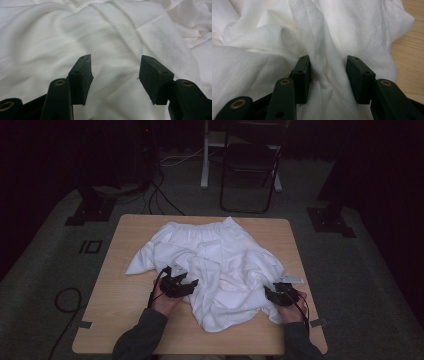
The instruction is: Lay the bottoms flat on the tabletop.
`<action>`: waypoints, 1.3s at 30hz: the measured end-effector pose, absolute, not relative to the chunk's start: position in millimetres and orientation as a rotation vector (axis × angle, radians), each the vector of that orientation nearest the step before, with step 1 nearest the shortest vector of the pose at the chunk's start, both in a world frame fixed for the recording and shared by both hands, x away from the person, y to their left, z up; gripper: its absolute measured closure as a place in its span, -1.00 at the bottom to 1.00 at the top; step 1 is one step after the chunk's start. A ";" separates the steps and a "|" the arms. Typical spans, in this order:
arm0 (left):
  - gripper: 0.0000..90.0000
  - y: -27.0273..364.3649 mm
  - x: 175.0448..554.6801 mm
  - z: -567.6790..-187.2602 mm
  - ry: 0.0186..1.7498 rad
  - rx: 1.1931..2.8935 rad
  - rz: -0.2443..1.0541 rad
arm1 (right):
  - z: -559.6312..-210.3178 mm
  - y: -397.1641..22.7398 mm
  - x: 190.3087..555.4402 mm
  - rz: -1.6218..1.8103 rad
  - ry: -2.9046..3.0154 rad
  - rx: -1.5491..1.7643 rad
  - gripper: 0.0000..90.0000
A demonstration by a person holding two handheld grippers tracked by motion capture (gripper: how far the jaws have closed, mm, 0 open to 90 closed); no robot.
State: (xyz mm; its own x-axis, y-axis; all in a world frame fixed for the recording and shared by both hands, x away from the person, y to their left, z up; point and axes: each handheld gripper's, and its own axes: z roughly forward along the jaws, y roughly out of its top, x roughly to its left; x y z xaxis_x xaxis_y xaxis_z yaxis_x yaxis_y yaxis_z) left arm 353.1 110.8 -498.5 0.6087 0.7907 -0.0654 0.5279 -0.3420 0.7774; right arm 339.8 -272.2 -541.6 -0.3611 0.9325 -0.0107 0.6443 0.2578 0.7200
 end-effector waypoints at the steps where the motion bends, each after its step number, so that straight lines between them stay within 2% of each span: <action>1: -0.03 107.0 356.0 -500.1 1.038 2.031 0.395 | -541.7 -272.2 339.7 0.883 2.096 1.429 0.23; 7: -0.04 87.5 370.0 -510.0 1.062 2.051 0.339 | -542.7 -272.5 338.8 0.892 2.091 1.418 0.23; 15: -0.03 65.5 374.7 -505.2 1.016 2.052 0.294 | -543.2 -272.6 338.4 0.897 2.088 1.414 0.22; 18: 0.19 60.7 376.3 -503.7 1.012 2.046 0.286 | -543.4 -272.8 338.3 0.898 2.087 1.412 0.22; 23: 0.94 60.5 374.5 -504.0 0.989 2.076 0.307 | -543.9 -273.7 338.5 0.907 2.087 1.411 0.21; 26: 0.97 65.0 371.6 -503.9 0.987 2.089 0.329 | -544.0 -274.2 338.6 0.911 2.088 1.411 0.21; 32: 0.97 102.3 350.6 -500.2 1.004 2.116 0.439 | -544.3 -274.6 338.4 0.916 2.087 1.415 0.21; 35: 0.97 138.9 333.7 -500.4 1.063 2.145 0.515 | -544.3 -274.4 338.4 0.915 2.086 1.415 0.21; 39: 0.97 173.2 317.5 -506.3 1.137 2.154 0.544 | -544.1 -274.2 338.5 0.911 2.086 1.413 0.21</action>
